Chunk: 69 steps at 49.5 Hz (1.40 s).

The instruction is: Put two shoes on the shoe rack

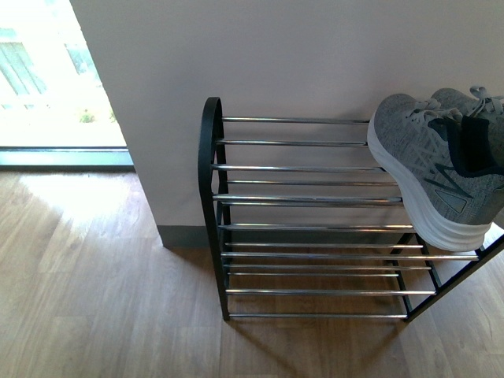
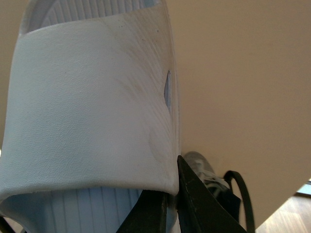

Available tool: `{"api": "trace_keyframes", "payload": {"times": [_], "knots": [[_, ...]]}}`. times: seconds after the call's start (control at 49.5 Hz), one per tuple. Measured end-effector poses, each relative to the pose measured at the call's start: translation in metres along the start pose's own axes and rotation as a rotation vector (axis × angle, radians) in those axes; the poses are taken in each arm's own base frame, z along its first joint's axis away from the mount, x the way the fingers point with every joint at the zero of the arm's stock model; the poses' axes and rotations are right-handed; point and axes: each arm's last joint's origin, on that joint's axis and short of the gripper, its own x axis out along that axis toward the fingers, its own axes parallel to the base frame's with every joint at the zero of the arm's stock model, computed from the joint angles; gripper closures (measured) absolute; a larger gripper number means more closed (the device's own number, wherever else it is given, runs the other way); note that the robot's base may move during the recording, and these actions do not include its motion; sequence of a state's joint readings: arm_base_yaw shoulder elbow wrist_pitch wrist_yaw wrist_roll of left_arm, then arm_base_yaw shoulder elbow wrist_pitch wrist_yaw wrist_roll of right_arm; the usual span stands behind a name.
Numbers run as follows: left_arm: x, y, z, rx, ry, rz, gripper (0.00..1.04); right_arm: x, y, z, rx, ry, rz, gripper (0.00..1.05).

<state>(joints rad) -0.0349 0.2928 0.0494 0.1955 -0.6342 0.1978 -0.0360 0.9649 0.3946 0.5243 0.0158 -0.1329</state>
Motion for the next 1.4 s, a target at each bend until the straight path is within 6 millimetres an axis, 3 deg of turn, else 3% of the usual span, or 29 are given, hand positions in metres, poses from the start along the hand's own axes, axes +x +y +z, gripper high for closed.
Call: {"api": "trace_keyframes", "payload": {"times": [0.162, 0.263, 0.485, 0.728, 0.991, 1.193, 1.395], "knots": [[0.000, 0.000, 0.000, 0.000, 0.000, 0.000, 1.02, 0.061, 0.048, 0.016, -0.053, 0.087, 0.080, 1.03], [0.000, 0.000, 0.000, 0.000, 0.000, 0.001, 1.02, 0.077, 0.062, 0.012, -0.082, 0.114, 0.093, 1.03], [0.000, 0.000, 0.000, 0.000, 0.000, 0.001, 1.02, 0.122, 0.094, -0.031, -0.180, 0.276, 0.101, 1.03], [0.000, 0.000, 0.000, 0.000, 0.000, 0.000, 1.02, 0.161, 0.107, -0.066, -0.228, 0.425, 0.056, 1.03], [0.000, 0.000, 0.000, 0.000, 0.000, 0.001, 1.02, 0.181, 0.118, -0.094, -0.273, 0.613, 0.044, 1.03], [0.000, 0.000, 0.000, 0.000, 0.000, 0.001, 1.02, 0.191, 0.111, -0.118, -0.227, 0.704, 0.005, 1.03], [0.000, 0.000, 0.000, 0.000, 0.000, 0.001, 1.02, 0.206, 0.093, -0.116, -0.142, 0.692, -0.052, 1.03]]}}
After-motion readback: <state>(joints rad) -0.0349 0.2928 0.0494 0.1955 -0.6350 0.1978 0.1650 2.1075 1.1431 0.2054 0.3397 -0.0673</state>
